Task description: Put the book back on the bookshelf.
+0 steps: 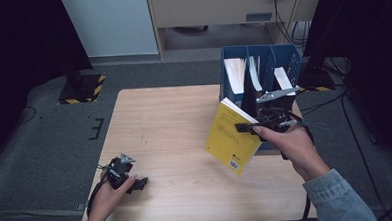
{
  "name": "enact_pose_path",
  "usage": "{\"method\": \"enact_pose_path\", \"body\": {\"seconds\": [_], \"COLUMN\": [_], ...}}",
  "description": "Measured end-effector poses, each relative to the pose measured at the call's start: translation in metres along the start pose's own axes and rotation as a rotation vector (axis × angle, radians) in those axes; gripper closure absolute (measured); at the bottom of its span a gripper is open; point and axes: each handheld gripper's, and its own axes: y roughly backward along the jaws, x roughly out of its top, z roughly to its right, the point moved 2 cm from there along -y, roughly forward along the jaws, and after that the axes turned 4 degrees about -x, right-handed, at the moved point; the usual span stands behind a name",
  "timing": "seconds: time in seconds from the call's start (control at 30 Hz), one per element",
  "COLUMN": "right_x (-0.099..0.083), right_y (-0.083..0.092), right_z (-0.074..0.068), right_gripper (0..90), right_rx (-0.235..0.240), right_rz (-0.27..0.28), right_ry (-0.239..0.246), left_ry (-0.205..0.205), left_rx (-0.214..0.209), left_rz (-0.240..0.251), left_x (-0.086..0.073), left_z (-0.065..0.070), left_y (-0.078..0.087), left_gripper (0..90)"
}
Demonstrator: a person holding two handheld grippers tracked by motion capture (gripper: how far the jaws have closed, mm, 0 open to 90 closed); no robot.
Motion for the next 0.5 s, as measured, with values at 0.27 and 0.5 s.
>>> {"method": "enact_pose_path", "body": {"seconds": [0.27, 0.5], "right_x": [0.011, 0.012], "right_y": [0.012, 0.03], "right_z": [0.001, 0.013], "right_gripper": [74.2, 74.2], "right_rx": [0.007, -0.028], "right_rz": [0.02, 0.034], "right_ry": [-0.005, -0.043], "left_ry": [-0.001, 0.0], "left_rx": [0.003, 0.0], "left_rz": [-0.002, -0.003], "left_x": [0.0, 0.0], "left_z": [0.0, 0.0], "left_y": [0.0, 0.0], "left_gripper": [0.0, 0.0]}}
